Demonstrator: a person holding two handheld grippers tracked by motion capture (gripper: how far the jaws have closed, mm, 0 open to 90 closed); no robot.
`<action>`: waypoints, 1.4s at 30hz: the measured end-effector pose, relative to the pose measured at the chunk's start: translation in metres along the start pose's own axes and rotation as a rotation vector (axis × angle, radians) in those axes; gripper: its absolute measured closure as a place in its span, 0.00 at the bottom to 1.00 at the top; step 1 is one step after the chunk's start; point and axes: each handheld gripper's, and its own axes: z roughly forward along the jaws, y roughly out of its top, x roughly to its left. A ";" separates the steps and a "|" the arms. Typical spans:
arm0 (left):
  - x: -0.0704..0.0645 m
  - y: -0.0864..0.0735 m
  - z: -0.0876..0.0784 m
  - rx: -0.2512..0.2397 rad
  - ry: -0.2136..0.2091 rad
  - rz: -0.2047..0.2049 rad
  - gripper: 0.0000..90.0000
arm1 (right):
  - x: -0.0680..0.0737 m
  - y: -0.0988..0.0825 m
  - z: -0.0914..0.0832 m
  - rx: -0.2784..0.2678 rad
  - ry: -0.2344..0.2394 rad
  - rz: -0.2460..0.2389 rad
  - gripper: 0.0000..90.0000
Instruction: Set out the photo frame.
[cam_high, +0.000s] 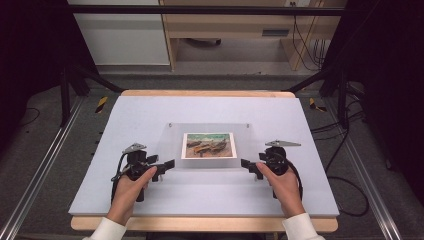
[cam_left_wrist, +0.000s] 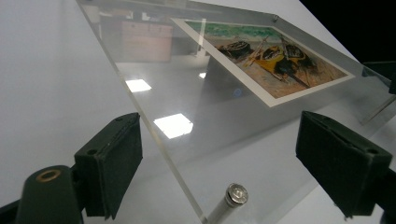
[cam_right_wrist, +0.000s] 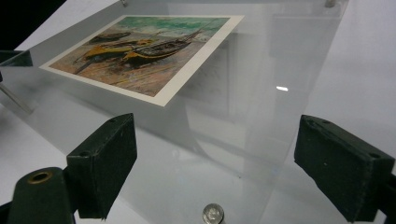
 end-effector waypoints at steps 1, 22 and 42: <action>0.000 -0.001 0.000 0.005 -0.020 -0.011 0.16 | 0.000 0.000 0.000 0.002 0.005 0.011 0.15; 0.003 -0.002 0.004 0.004 -0.055 -0.026 0.17 | -0.007 -0.005 0.001 0.027 0.107 0.087 0.15; 0.004 0.003 0.005 0.009 -0.049 -0.014 0.18 | -0.006 -0.002 0.003 0.024 0.106 0.081 0.16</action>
